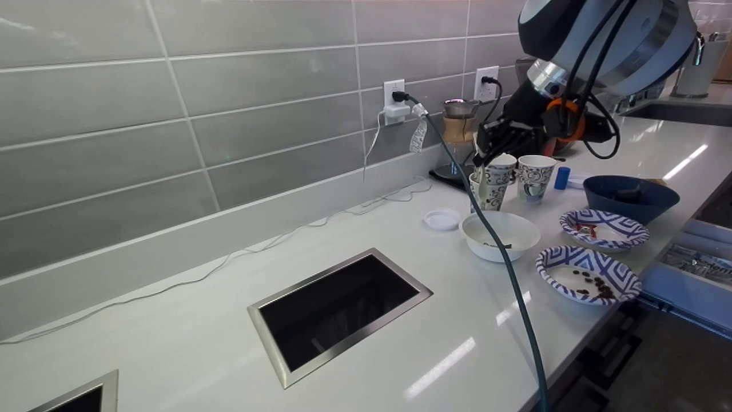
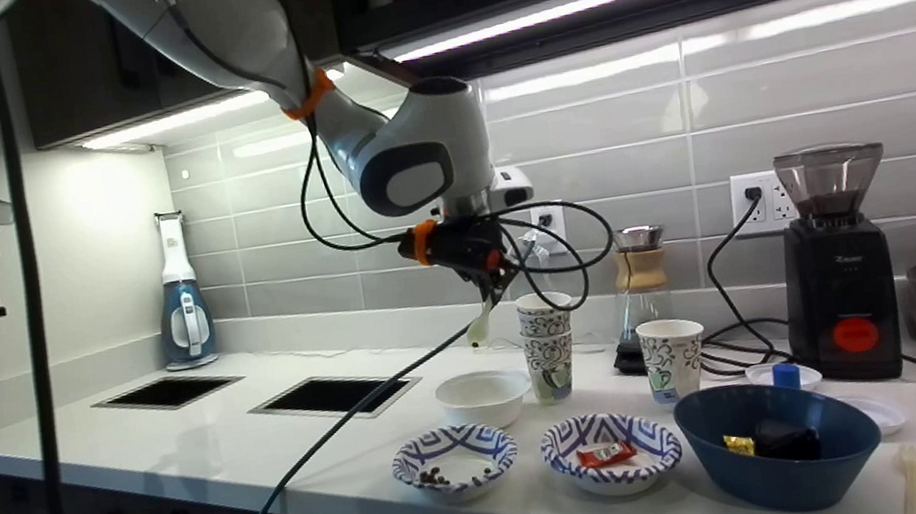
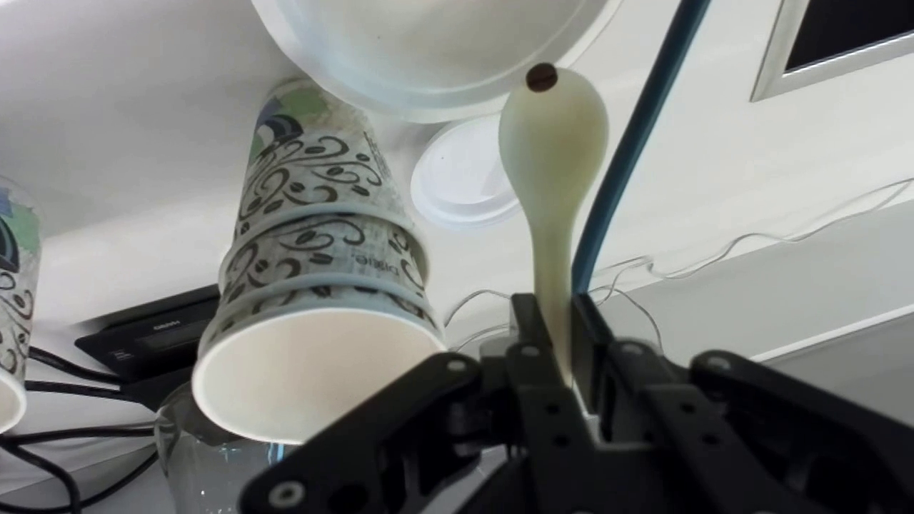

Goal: Use the spoon to put some of the cereal into the white bowl

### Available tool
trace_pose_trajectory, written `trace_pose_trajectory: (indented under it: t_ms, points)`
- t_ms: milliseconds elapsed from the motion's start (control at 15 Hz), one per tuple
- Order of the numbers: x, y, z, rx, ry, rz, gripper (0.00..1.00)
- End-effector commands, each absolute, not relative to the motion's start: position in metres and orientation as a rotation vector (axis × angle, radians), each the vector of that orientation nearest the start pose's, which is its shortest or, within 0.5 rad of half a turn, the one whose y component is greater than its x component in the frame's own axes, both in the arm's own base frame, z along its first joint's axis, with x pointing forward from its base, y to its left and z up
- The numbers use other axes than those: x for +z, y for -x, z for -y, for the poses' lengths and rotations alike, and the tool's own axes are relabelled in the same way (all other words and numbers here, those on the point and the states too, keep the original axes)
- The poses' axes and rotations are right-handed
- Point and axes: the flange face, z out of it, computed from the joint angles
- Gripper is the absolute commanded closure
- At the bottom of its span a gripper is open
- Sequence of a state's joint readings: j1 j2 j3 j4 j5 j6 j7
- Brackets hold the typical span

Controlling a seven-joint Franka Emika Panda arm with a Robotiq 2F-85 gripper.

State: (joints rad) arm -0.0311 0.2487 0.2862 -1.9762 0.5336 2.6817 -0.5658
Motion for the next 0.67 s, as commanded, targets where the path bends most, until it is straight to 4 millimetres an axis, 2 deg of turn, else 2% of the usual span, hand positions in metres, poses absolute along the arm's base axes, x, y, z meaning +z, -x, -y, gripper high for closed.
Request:
trace_pose_trajectory:
  t_ms: [0,200,333,600]
  points:
    - [0.399,-0.615,-0.130,-0.732,2.614,0.509,0.97]
    - [0.397,-0.613,-0.122,-0.714,2.584,0.516,0.97]
    - [0.401,-0.611,-0.113,-0.657,2.632,0.518,0.97]
    - [0.427,-0.605,-0.083,-0.461,2.851,0.490,0.97]
